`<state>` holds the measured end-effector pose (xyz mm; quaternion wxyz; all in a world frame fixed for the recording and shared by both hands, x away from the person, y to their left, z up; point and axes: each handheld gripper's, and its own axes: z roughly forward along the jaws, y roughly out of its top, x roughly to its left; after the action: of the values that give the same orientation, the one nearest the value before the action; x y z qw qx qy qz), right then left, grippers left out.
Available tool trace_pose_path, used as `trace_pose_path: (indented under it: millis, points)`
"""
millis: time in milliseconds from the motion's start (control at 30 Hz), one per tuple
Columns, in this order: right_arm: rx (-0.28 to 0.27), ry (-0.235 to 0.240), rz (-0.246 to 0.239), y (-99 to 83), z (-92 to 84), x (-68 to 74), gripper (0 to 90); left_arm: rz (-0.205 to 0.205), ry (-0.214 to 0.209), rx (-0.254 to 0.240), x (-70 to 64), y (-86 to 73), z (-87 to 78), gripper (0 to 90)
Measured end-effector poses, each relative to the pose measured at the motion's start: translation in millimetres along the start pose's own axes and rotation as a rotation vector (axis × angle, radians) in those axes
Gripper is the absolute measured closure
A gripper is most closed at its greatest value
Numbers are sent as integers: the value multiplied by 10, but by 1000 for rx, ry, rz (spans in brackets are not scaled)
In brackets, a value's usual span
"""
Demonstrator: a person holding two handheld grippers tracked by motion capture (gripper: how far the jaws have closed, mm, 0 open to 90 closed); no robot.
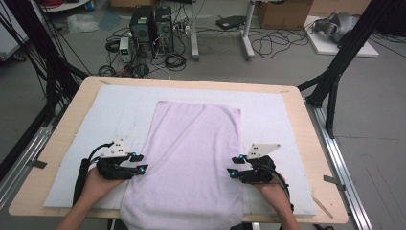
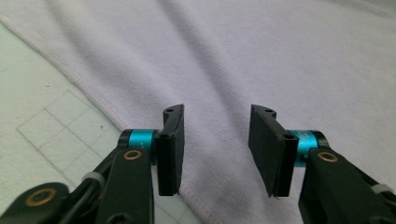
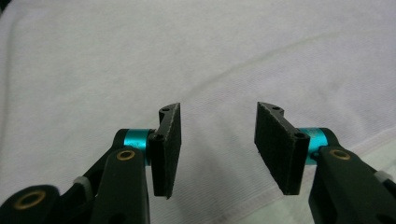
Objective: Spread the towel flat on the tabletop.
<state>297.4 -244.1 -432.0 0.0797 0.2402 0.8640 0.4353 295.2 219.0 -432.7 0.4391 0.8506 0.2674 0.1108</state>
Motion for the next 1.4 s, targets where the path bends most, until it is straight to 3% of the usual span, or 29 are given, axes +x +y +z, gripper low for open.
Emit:
trace_pose_path:
  millis: [467, 800, 1400]
  points:
    - [-29, -32, 23, 73, 60, -234, 417, -32, 46, -29, 113, 17, -13, 492]
    - [-4, -36, 24, 74, 89, -217, 379, -28, 50, -33, 120, 10, -35, 486]
    - [-7, -45, 21, 80, 90, -209, 362, -29, 51, -32, 119, 5, -36, 481]
